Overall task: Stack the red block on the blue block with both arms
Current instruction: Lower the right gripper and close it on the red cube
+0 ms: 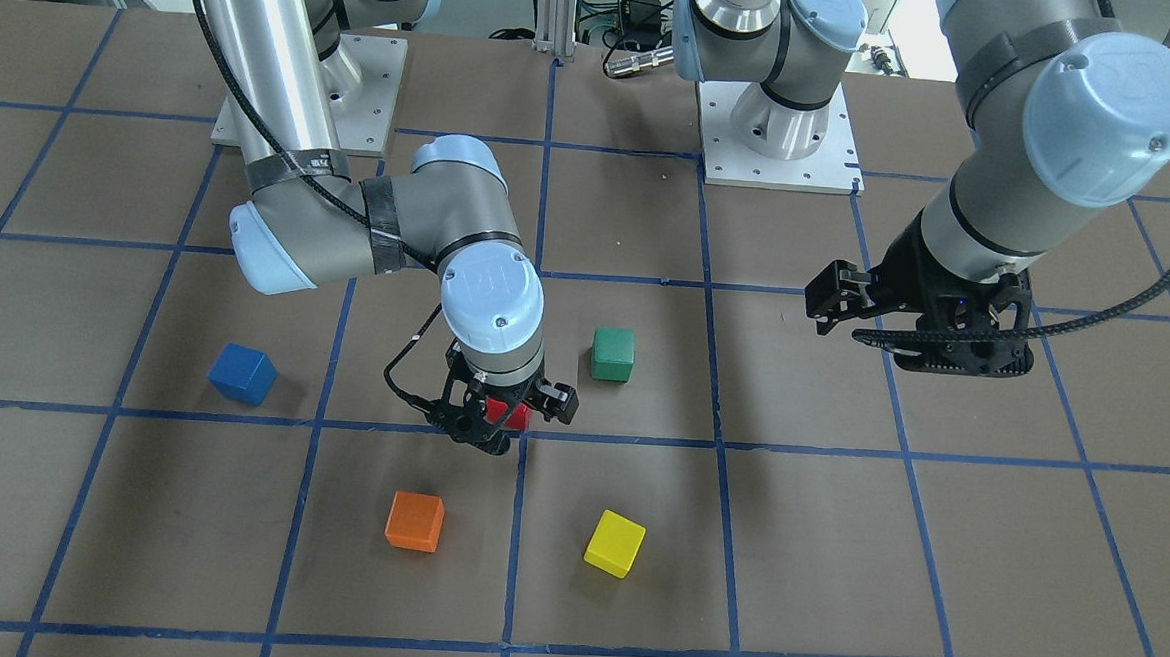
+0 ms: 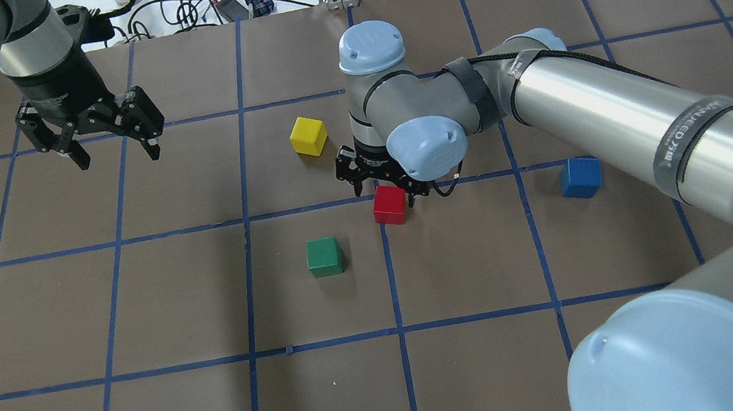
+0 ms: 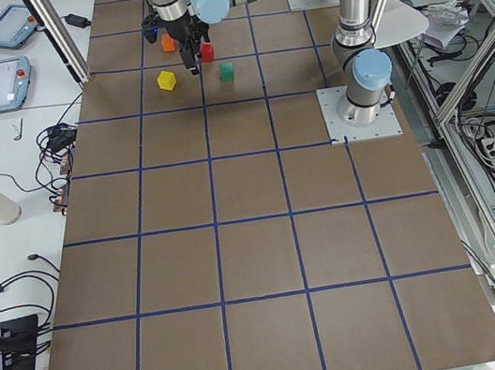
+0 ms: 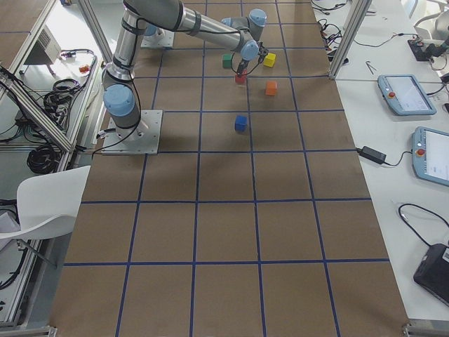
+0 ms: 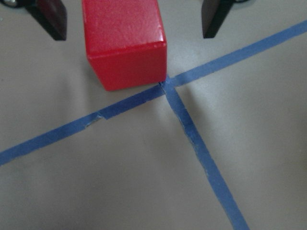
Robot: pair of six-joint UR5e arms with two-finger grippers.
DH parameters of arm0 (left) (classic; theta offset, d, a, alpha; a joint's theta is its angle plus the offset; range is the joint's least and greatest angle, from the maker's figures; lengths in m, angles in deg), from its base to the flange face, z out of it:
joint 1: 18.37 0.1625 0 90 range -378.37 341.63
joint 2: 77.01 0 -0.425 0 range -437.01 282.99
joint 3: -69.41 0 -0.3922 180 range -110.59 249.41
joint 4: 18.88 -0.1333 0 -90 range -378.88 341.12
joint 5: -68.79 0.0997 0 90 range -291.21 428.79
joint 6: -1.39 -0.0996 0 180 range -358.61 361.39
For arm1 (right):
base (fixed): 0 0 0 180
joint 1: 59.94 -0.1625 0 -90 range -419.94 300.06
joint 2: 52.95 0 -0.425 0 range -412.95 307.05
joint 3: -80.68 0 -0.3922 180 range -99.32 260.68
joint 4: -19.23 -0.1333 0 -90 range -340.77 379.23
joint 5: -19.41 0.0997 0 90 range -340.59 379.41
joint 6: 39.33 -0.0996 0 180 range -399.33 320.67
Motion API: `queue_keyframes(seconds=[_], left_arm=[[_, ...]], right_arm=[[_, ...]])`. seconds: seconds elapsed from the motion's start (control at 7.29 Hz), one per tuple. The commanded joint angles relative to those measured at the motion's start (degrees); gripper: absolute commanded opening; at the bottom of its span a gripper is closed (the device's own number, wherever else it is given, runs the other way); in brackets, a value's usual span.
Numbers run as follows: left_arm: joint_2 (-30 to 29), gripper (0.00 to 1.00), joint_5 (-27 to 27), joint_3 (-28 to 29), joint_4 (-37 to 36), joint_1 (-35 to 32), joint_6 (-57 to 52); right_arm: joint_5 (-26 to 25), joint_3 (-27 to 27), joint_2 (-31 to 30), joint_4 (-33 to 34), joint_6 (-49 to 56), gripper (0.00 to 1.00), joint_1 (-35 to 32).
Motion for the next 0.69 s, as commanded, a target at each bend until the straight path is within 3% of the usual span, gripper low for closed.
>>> queue_keyframes(seconds=[0.0,0.55], left_arm=[[-0.08,1.00,0.09,0.00,0.00,0.00,0.03],[-0.16,1.00,0.00,0.00,0.09,0.00,0.03]], right_arm=[[0.10,1.74,-0.16,0.01,-0.07,0.98,-0.04],[0.18,1.57,-0.25,0.28,-0.24,0.11,-0.04]])
